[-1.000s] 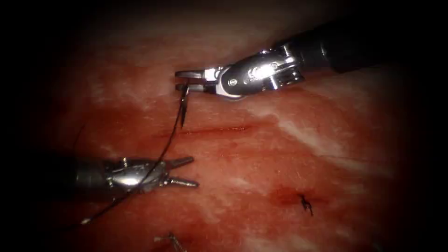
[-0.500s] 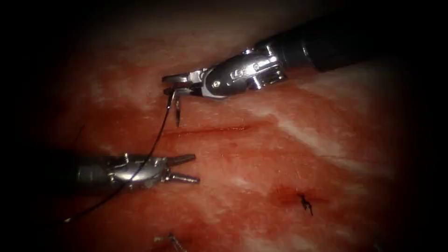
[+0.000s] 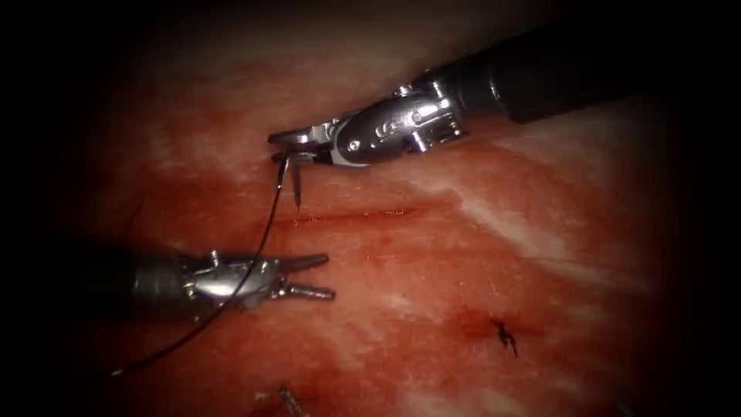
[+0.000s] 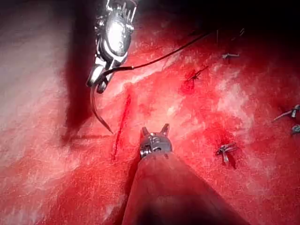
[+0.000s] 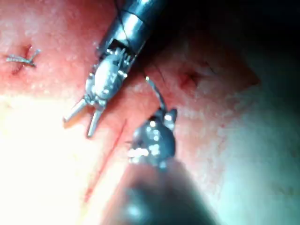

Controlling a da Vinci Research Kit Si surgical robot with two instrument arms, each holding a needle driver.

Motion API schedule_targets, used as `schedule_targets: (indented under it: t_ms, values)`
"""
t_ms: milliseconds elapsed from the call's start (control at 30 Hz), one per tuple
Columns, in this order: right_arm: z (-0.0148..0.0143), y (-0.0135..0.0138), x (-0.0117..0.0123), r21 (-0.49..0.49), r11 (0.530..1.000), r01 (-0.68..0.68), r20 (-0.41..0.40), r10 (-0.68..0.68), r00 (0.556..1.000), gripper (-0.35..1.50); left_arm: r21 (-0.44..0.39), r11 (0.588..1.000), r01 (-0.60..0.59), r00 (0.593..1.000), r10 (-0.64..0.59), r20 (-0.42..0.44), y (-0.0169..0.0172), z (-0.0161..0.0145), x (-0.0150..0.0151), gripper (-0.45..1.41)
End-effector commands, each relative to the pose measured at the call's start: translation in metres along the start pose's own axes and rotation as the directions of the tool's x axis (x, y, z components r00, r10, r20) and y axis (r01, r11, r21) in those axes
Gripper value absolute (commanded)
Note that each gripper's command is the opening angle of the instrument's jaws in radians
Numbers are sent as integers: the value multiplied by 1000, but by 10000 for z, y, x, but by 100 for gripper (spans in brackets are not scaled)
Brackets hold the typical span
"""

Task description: Wound Closure

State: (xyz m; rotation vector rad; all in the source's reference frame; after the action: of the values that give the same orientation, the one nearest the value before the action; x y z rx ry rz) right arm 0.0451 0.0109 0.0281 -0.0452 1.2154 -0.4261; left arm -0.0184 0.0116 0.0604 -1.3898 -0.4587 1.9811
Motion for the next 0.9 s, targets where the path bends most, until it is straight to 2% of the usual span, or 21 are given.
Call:
schedule_targets:
  t_ms: [33, 900]
  values:
    - [9, -1, 1, -2, 1000, 6, -5, -6, 1000, -35, -4, 1000, 0, 1000, 0, 3, 3, 7, -8, 19]
    - [20, 0, -10, -30, 996, 80, -14, -80, 997, -35, -10, 1000, -2, 1000, 2, 8, 0, 7, -10, 19]
